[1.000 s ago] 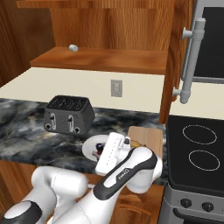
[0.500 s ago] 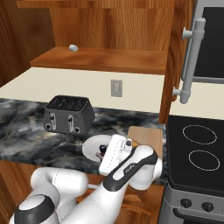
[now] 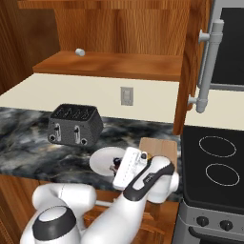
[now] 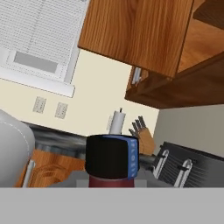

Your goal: Pick the chicken drumstick from the plate and place it on the cutting board. Then pick the condiment bottle from the cabinet and place it next to the cutting board.

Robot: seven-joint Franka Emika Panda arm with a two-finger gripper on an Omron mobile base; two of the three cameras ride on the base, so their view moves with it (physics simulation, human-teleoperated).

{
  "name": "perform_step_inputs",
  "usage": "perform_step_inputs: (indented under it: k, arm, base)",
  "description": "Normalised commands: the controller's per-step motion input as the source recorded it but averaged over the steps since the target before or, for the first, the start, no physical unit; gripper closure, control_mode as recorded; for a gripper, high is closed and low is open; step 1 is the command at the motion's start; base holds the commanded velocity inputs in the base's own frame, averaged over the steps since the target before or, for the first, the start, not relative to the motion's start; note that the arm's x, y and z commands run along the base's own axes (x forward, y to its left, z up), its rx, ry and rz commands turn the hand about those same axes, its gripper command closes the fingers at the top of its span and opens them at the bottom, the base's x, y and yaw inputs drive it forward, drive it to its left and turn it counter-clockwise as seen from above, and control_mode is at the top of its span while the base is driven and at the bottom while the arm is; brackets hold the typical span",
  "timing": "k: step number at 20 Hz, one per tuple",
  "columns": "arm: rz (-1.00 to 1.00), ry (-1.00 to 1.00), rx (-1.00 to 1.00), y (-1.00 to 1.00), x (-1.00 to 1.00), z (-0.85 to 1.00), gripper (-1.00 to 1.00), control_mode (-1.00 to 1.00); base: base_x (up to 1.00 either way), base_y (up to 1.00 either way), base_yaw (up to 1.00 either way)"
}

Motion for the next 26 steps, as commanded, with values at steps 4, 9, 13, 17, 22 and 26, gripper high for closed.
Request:
perform_step_inputs:
  k: [4,9,13,17,22,26]
  arm:
    - [0.00,0.00,-0.01,-0.17,0.20,-0.19,1.00,-1.00]
    - [0.00,0.00,0.00,-0.14,0.17,-0.23,1.00,-1.00]
    - [0.00,0.00,0.00,-0.04,0.16,-0.19,1.00,-1.00]
    - [0.00,0.00,0.00,0.00,0.13,-0.09,1.00,-1.00]
    - [0.00,0.00,0.00,0.00,0.12,-0.10,1.00,-1.00]
    - [0.00,0.00,0.00,0.00,0.07,-0.13,1.00,-1.00]
  base:
    - [0.00,0.00,0.00]
    - [0.00,0.00,0.00]
    - [0.00,0.00,0.00]
    - [0.00,0.00,0.00]
    - [0.00,0.00,0.00]
    - [0.00,0.00,0.00]
